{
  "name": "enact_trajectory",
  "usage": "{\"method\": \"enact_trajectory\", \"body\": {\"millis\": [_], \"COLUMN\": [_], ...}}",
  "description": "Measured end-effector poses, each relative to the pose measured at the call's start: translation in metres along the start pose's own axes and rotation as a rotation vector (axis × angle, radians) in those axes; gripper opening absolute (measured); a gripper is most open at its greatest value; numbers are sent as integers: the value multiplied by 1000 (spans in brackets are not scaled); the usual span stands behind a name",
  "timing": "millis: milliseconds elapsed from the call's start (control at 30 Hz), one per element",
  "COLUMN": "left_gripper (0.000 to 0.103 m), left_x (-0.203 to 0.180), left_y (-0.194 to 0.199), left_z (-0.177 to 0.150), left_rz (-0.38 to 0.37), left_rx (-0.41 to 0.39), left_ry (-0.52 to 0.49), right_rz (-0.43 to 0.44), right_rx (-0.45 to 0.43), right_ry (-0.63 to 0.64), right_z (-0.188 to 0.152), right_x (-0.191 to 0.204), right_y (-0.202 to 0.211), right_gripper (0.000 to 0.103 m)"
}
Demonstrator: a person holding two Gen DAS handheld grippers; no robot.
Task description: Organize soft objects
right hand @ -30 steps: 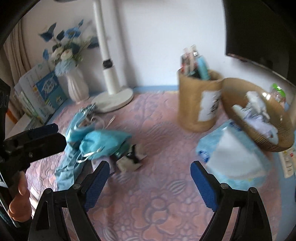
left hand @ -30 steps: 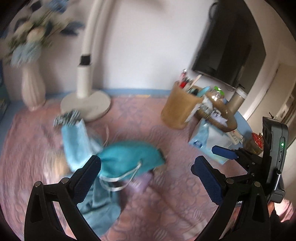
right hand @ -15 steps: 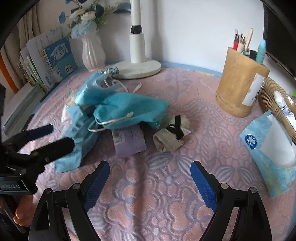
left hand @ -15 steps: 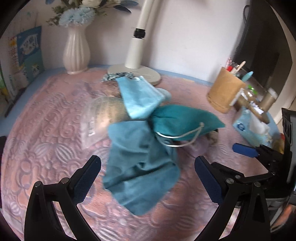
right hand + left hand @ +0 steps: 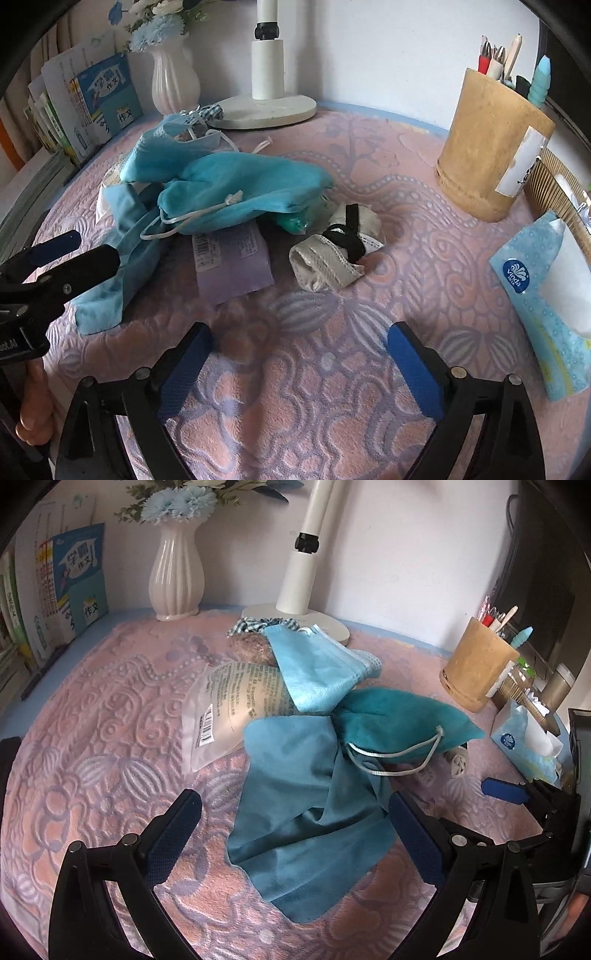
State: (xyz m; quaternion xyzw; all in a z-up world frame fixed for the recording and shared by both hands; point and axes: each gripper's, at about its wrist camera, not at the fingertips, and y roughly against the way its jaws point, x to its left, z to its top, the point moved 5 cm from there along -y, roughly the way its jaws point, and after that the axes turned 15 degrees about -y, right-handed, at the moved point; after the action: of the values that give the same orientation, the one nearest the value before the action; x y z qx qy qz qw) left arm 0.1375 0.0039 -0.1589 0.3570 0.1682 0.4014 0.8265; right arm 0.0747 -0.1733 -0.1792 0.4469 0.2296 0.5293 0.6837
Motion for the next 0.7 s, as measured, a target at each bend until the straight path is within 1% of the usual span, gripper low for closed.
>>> {"method": "enact_trajectory", "body": {"millis": [133,233,433,567,700], "left_gripper": [101,101,101,101,101], "left_x": [-5,-7,-4,-2,-1], "left_y": [-3,-5,-8,-10,-12], "left_z": [1,1,-1,-3,-3], "left_rz": [20,24,19,21,31], "left_rx": [15,27,44,57,68], "left_ry": [-25,-34,-20,-12,-9], "right_rz": [-30,-30,-33,-46,-79], "right_rx": [-2,1,6,15,16], "right_ry": [12,5,-5,-42,-97], "right_z": [-1,-2,-3,-3,-5], "right_x": [3,1,1,-2,-2], "right_y": [-1,0,0,0,1], "right_gripper": [100,100,103,103,103]}}
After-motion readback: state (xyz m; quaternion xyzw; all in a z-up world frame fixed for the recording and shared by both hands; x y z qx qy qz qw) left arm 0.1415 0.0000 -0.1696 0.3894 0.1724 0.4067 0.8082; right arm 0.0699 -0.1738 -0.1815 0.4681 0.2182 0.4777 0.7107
